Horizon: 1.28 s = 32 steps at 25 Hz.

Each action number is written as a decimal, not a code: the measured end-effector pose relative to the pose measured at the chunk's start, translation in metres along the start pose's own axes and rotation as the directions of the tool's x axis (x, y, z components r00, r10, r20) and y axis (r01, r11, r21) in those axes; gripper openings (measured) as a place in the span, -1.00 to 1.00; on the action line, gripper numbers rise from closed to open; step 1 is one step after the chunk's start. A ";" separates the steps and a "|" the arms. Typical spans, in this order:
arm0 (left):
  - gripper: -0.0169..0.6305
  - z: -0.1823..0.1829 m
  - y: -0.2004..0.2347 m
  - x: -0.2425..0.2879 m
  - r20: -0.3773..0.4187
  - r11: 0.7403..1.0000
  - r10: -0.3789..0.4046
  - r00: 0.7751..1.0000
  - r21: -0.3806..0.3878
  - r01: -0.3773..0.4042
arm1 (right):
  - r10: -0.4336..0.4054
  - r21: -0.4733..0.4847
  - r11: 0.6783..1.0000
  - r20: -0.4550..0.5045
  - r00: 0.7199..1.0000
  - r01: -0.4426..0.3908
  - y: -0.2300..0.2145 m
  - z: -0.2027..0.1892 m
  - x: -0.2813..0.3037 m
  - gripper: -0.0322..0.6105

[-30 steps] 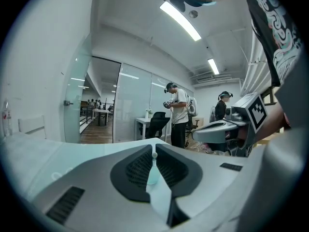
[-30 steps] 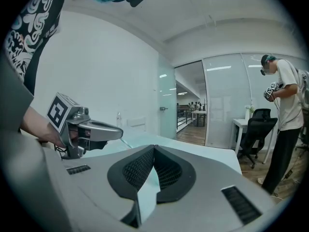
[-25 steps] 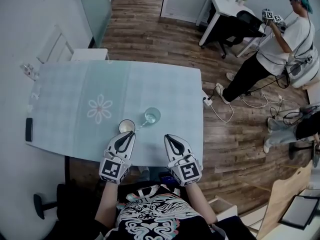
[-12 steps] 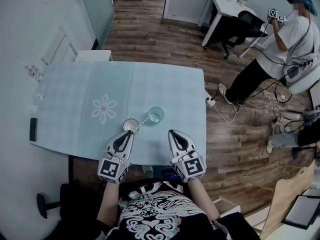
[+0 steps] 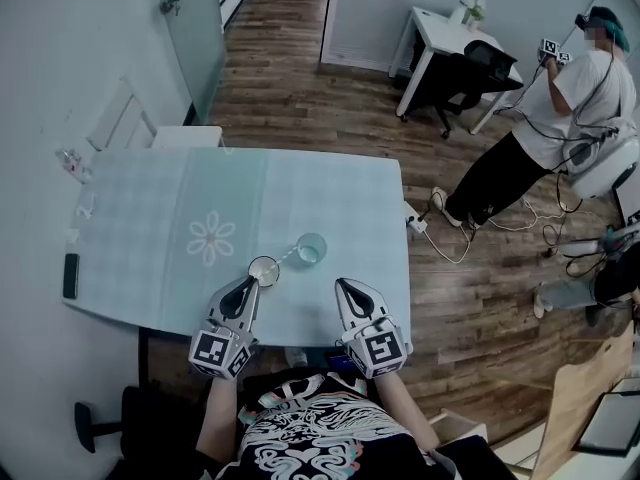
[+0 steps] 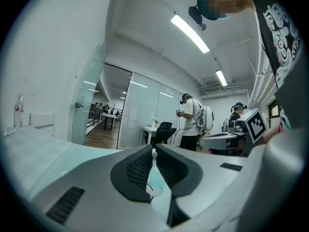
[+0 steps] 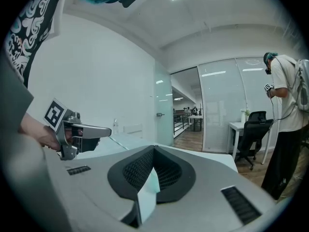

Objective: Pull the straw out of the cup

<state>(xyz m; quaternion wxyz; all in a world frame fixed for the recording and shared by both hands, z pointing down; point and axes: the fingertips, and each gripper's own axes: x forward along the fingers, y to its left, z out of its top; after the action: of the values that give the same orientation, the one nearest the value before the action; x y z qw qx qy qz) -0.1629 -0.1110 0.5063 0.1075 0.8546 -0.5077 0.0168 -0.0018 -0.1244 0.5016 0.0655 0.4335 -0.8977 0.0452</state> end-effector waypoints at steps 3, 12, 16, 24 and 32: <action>-0.85 0.008 -0.004 0.000 0.007 1.000 -0.014 1.000 0.002 0.014 | -0.003 -0.003 1.000 -0.004 1.000 0.003 -0.001 0.001 0.001 -0.85; -0.85 0.022 0.002 -0.006 0.043 1.000 -0.021 0.999 0.008 0.021 | -0.020 0.029 0.999 0.017 1.000 0.019 -0.011 0.006 0.009 -0.85; -0.85 0.025 0.004 -0.010 0.055 0.999 -0.023 0.998 0.027 0.021 | -0.028 0.039 0.999 0.026 0.999 0.027 -0.014 0.008 0.010 -0.85; -0.85 0.030 0.004 -0.012 0.085 0.999 -0.036 0.996 0.024 0.034 | -0.047 0.042 0.998 0.032 0.998 0.046 -0.021 0.009 0.003 -0.85; -0.85 0.031 0.002 -0.014 0.101 0.998 -0.055 0.993 0.013 0.053 | -0.029 0.040 0.999 0.028 0.999 0.028 -0.015 0.008 0.005 -0.85</action>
<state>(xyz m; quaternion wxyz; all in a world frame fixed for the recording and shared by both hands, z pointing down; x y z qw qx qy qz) -0.1739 -0.1057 0.4739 0.0775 0.8683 -0.4891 -0.0268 0.0066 -0.1389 0.4944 0.0450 0.4478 -0.8913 0.0558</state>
